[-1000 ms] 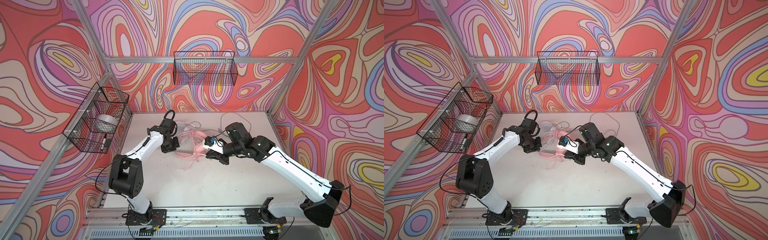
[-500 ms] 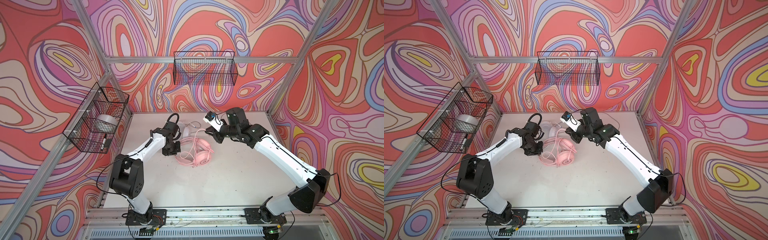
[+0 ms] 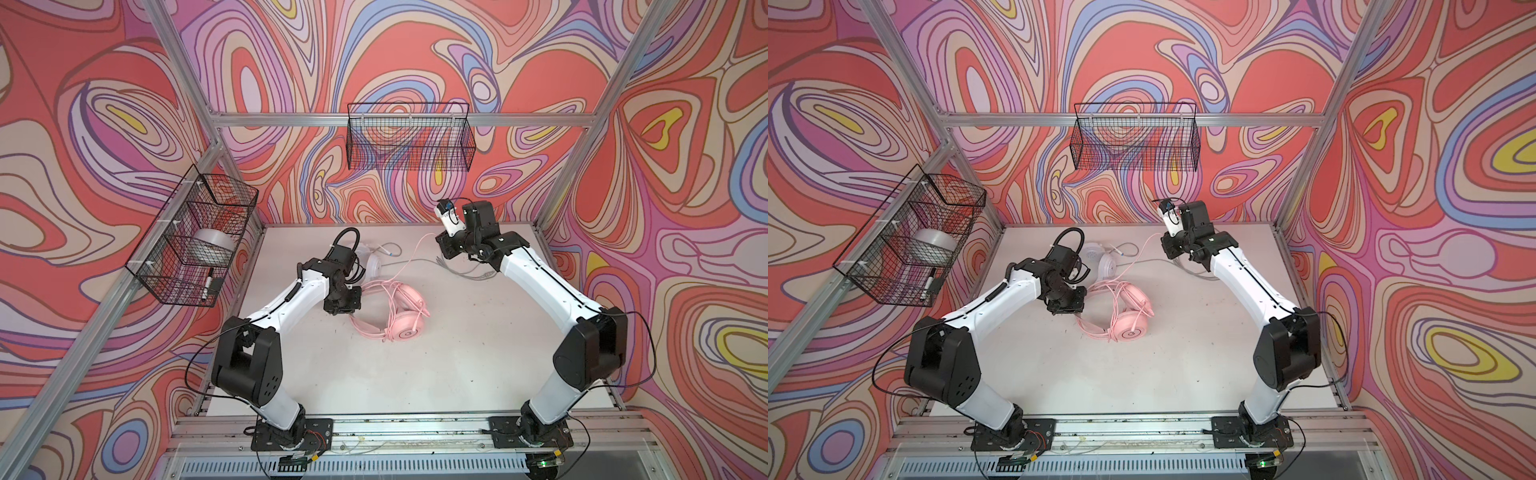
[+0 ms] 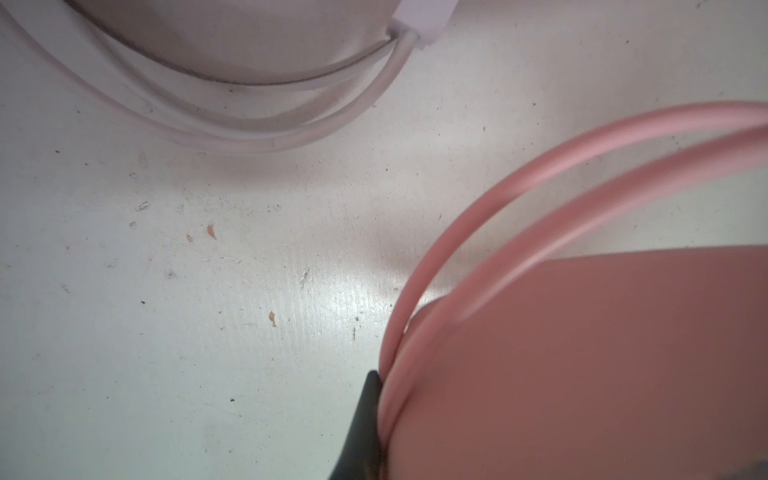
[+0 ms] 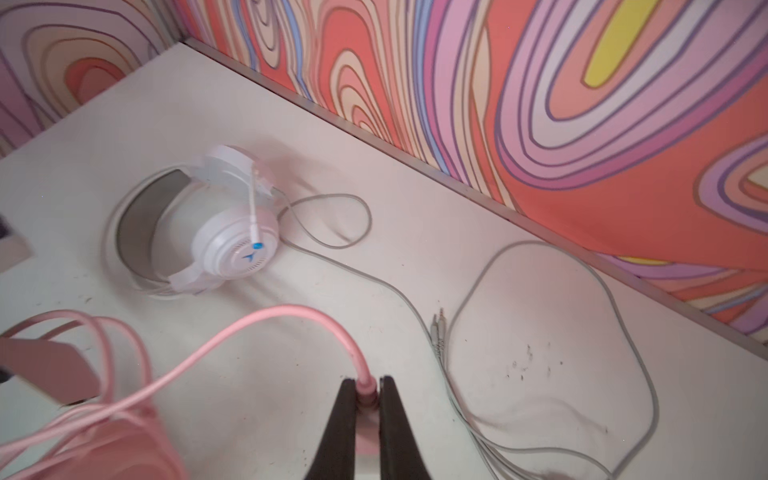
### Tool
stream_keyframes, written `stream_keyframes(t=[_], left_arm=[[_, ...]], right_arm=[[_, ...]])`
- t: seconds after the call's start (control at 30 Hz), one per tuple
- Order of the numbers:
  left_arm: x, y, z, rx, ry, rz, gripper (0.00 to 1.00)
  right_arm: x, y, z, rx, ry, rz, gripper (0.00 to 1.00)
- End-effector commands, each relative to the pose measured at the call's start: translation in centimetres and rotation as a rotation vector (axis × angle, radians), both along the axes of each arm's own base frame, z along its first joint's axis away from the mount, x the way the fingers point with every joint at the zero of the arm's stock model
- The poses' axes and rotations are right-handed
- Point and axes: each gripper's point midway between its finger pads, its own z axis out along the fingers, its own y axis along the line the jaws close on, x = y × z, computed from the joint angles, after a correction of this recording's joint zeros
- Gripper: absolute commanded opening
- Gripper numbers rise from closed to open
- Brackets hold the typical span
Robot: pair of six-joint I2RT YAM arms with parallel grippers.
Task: Wrap the headphones
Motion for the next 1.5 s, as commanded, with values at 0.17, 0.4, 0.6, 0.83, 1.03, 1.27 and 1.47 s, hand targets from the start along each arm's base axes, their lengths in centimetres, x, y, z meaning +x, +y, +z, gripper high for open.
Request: stream_keyframes(t=[0.17,0.4,0.6,0.83,1.03,1.27,1.47], left_arm=[[-2.2,-1.1,2.1,-0.080,-0.004,-0.120,0.00],[-2.6,-1.8,3.5,-0.128,-0.026,-0.160,0.00],[-3.2,-2.3,4.9,-0.167,-0.050,-0.217,0.00],[-3.7,-3.1,5.7,-0.231,-0.077,-0.226,0.00],[-3.3,-3.3,5.9,-0.257,-0.079,-0.174,0.00],[-1.8,-3.0,6.6,-0.315,-0.098,-0.061,0.00],[-0.4,-2.9,7.0,-0.434,-0.098,0.088,0.00]], right_arm=[[3.2,-5.8,-3.1,-0.053,0.060,-0.249,0.00],[2.9,-10.2,-8.1,-0.233,0.197,-0.392,0.00],[1.7,-10.2,-12.1,-0.259,0.309,-0.387,0.00],[0.4,-10.2,-14.2,-0.256,0.358,-0.382,0.00],[-1.8,-10.2,-15.0,-0.240,0.384,-0.362,0.00],[-4.4,-9.7,-15.4,-0.194,0.417,-0.340,0.00],[-6.5,-8.8,-16.4,-0.201,0.452,-0.307,0.00]])
